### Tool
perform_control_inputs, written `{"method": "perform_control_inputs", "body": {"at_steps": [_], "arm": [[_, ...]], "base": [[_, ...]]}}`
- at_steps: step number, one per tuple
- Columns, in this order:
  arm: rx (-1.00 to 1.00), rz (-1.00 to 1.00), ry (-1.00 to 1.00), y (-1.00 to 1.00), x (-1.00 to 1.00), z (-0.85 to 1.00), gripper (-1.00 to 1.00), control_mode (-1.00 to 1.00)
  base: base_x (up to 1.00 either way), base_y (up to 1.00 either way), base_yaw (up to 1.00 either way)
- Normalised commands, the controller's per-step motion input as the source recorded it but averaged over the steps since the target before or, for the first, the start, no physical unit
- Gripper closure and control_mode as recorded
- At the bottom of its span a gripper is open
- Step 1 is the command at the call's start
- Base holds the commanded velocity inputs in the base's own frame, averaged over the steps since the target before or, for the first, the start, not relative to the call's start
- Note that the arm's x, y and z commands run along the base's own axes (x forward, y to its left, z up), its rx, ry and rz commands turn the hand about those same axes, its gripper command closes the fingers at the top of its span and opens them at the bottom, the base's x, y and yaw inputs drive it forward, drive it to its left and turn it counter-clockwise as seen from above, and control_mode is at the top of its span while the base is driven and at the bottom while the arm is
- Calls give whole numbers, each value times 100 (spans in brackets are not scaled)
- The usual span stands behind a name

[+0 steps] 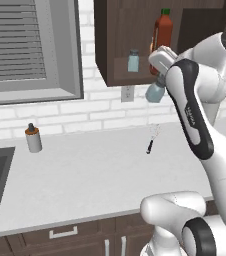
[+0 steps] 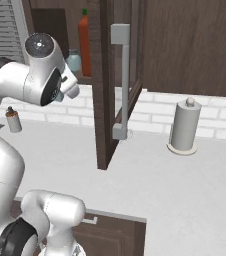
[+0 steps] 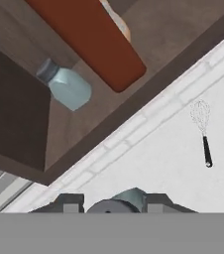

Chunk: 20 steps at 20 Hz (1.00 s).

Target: Put the shaker and condiment bottle from the counter next to their counterparts in the cabinet.

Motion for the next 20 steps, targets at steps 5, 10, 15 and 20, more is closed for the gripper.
{"method": "perform_control_inputs", "body": {"at_steps": [5,10,15,20], "arm": [[0,2,0,0,53,44,100,-100],[-3,4,0,2,65,60,100,-100],[-10,2,-1,15,9,7,100,-100],[-14,4,-16,0,18,0,100,-100]], "base": [[0,0,0],[0,0,0],[0,0,0],[0,0,0]]}}
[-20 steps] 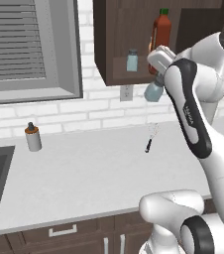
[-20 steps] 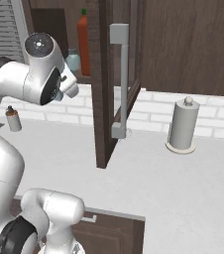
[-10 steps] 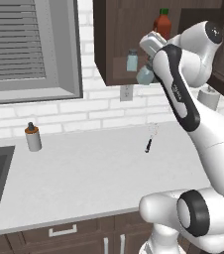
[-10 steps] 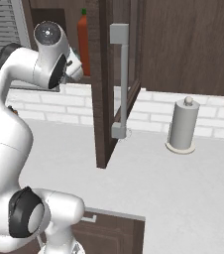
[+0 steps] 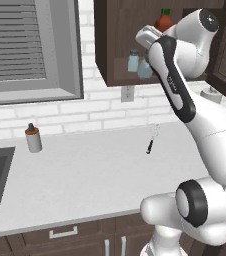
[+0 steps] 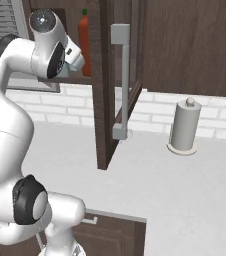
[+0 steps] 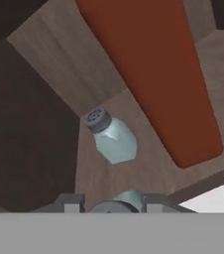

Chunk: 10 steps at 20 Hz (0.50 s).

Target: Put the shaker and condiment bottle from the counter next to their counterparts in the cabinet.

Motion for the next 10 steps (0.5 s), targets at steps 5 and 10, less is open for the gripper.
{"method": "perform_control_inputs", "body": {"at_steps": [5,10], "arm": [[-14,11,-18,0,41,-2,100,-100],[-8,10,-4,0,7,-1,100,-100]], "base": [[0,0,0],[0,0,0]]}}
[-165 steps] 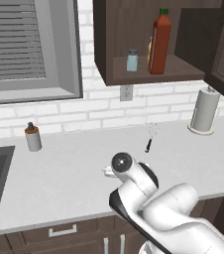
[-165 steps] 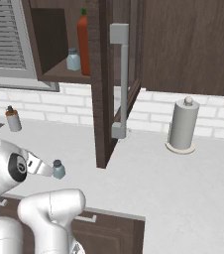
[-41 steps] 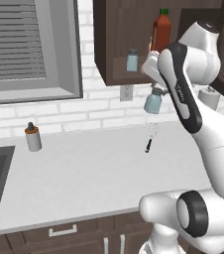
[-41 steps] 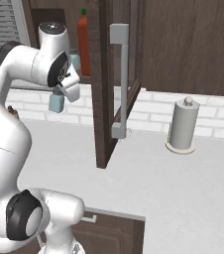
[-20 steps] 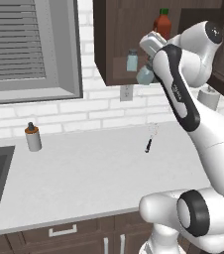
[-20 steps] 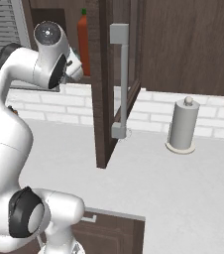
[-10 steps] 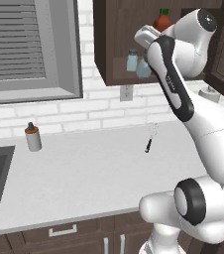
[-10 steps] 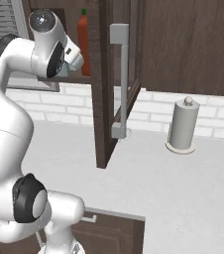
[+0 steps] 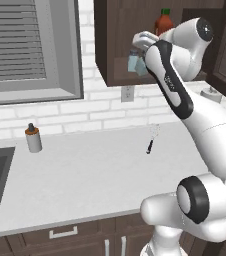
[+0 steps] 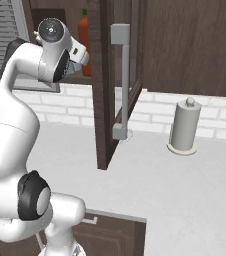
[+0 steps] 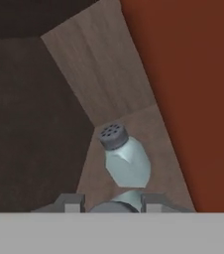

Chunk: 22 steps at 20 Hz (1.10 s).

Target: Put the shaker and condiment bottle from the counter next to their counterparts in the cabinet.

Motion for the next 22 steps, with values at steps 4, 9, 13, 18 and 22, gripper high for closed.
{"method": "perform_control_inputs", "body": {"at_steps": [4,9,13,18,22], "arm": [[-3,2,0,0,0,0,100,-100],[-4,1,1,4,21,2,100,-100],[-5,0,7,13,38,4,100,-100],[-3,2,10,5,42,8,100,-100],[0,4,12,0,28,1,100,-100]], "base": [[0,0,0],[0,0,0],[0,0,0],[0,0,0],[0,0,0]]}}
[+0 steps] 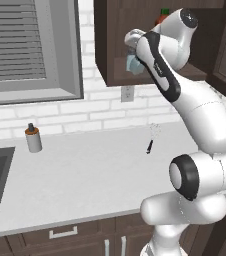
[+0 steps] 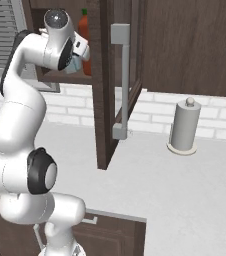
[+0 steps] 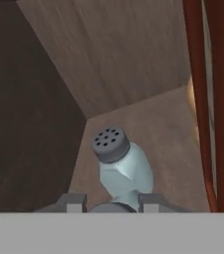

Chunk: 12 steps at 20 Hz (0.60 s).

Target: Put the shaker and condiment bottle from the counter next to their counterparts in the cabinet.

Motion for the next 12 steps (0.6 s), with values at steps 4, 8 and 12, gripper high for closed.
{"method": "perform_control_inputs", "body": {"at_steps": [4,8,12], "arm": [[0,4,9,0,16,0,100,-100],[0,6,7,0,6,0,100,-100],[0,6,5,0,1,0,-100,-100]], "base": [[0,0,0],[0,0,0],[0,0,0]]}}
